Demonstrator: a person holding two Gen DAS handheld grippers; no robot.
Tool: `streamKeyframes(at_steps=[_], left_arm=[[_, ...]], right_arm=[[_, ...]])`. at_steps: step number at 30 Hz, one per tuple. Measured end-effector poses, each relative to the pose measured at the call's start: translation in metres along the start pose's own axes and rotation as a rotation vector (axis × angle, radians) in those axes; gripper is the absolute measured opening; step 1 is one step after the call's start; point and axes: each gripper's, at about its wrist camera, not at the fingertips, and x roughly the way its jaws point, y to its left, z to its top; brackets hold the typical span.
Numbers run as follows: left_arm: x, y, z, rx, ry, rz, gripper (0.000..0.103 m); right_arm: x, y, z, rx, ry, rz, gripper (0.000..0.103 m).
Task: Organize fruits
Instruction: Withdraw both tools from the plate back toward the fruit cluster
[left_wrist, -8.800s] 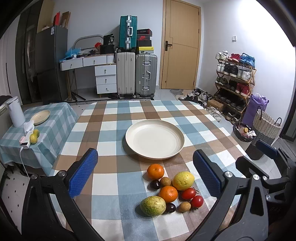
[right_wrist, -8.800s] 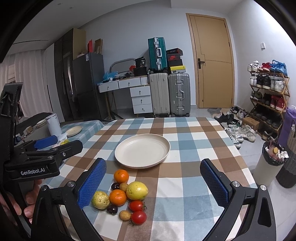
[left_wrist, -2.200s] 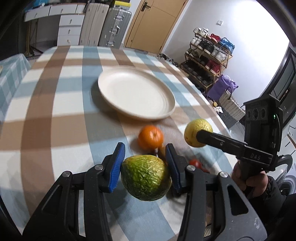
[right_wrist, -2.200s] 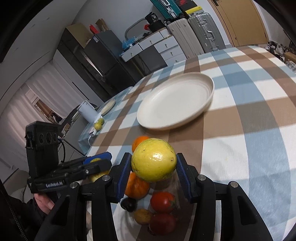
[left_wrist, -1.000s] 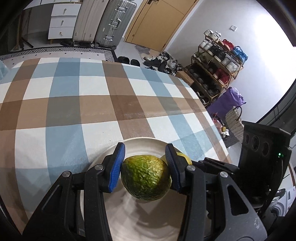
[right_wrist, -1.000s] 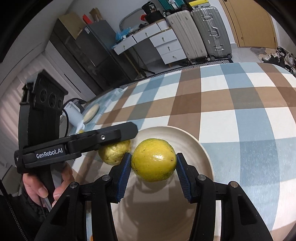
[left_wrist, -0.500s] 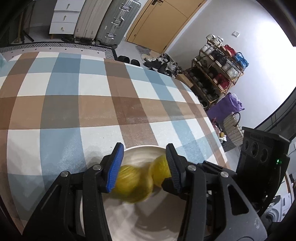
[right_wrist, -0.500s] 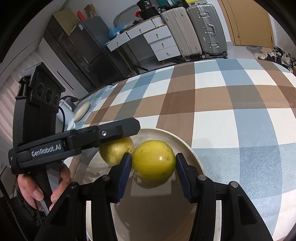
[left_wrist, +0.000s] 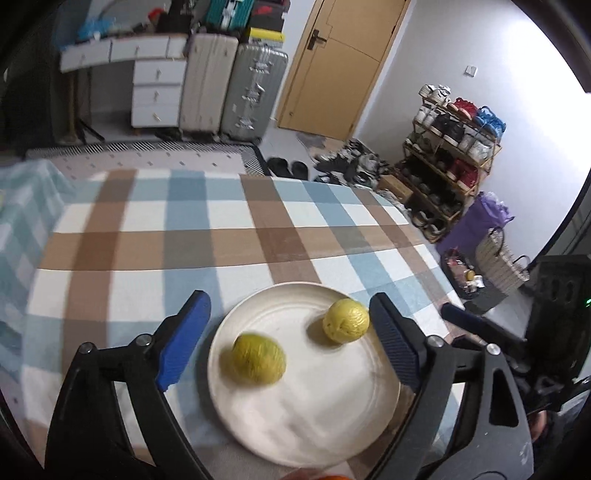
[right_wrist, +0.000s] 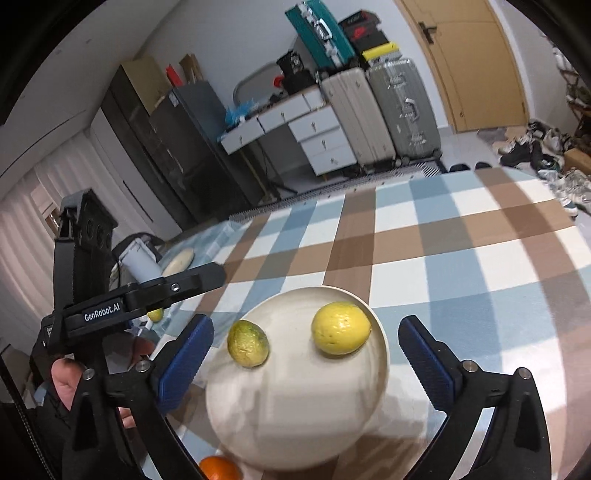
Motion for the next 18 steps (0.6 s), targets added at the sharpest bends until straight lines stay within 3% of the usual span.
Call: streamKeyframes(at_steps=[5, 18], left_arm=[[-0.046, -0.017, -0.019, 0.041, -0.054, 0.055, 0.102], [-0.134, -0.049, -0.074, 0.082, -0.114, 0.122, 0.102]], right_arm=[[-0.038, 0.018, -0.012, -0.023, -0.054, -0.009, 0.103], [-0.11, 0.066, -0.051, -0.093, -0.141, -0.008, 0.103]])
